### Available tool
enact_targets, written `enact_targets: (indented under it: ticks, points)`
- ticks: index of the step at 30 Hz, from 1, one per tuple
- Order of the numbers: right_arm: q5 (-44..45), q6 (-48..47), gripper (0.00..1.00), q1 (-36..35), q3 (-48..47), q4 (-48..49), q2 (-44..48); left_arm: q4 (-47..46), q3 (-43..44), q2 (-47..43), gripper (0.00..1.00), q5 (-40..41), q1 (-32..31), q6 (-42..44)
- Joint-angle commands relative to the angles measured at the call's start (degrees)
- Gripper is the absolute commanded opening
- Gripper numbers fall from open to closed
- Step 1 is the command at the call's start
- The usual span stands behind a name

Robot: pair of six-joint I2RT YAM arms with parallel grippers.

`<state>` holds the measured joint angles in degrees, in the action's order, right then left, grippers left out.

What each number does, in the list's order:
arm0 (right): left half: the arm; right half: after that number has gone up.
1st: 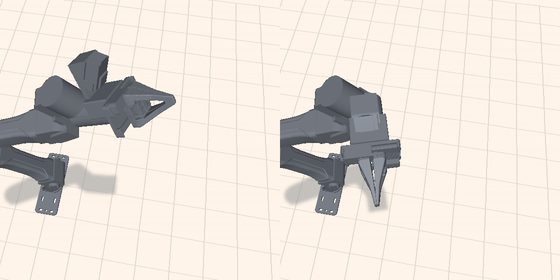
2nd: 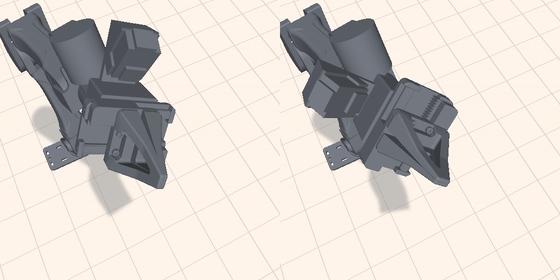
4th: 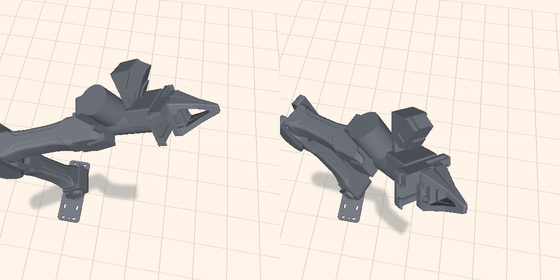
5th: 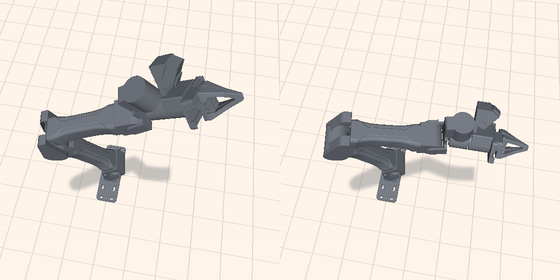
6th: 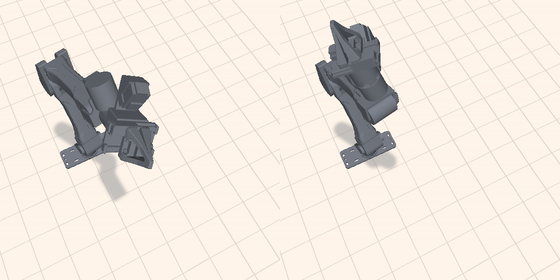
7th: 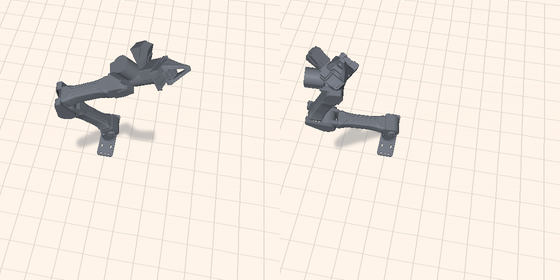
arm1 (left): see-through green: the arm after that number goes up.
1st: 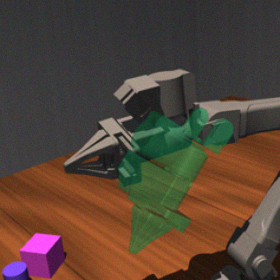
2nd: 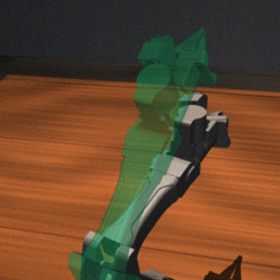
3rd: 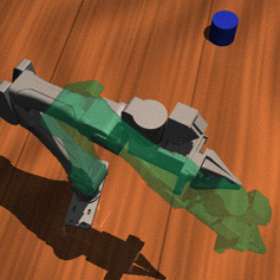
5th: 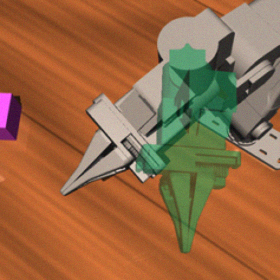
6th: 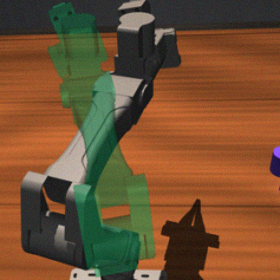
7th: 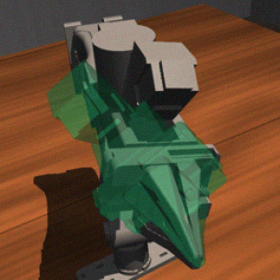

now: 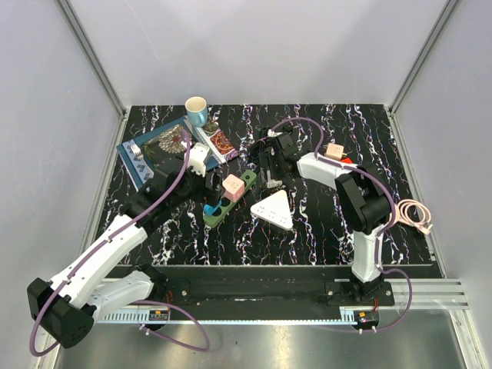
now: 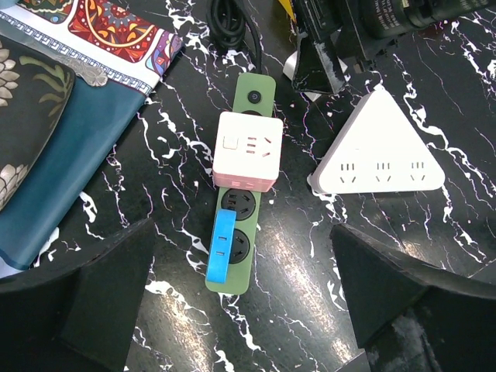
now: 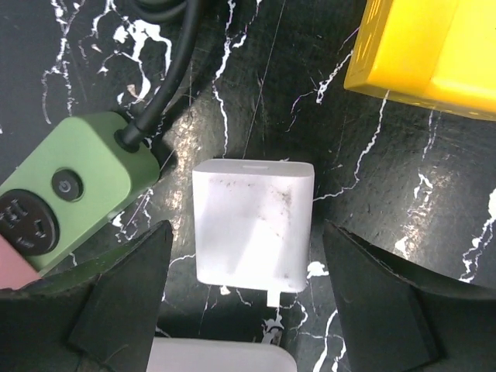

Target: Insert the plug

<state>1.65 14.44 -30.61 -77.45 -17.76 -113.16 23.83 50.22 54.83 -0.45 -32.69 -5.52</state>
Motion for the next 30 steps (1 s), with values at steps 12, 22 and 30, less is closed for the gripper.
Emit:
enact_targets:
  ticks: [12, 22, 30]
  points:
    - [0.65, -7.39, 0.14, -0.94, 3.88, 4.57, 9.24, -0.73, 6.82, 3.0, 0.99, -1.57, -0.18, -9.32]
    - [-11.04, -22.43, 0.11, -7.87, 13.55, 10.29, 29.57, 3.14, 17.19, 9.59, 0.99, -9.3, 1.57, -15.13]
    - [-15.27, -25.07, 0.11, -11.49, 16.28, 11.69, 37.66, 5.78, 22.82, 14.95, 0.99, -18.0, 2.19, -18.91]
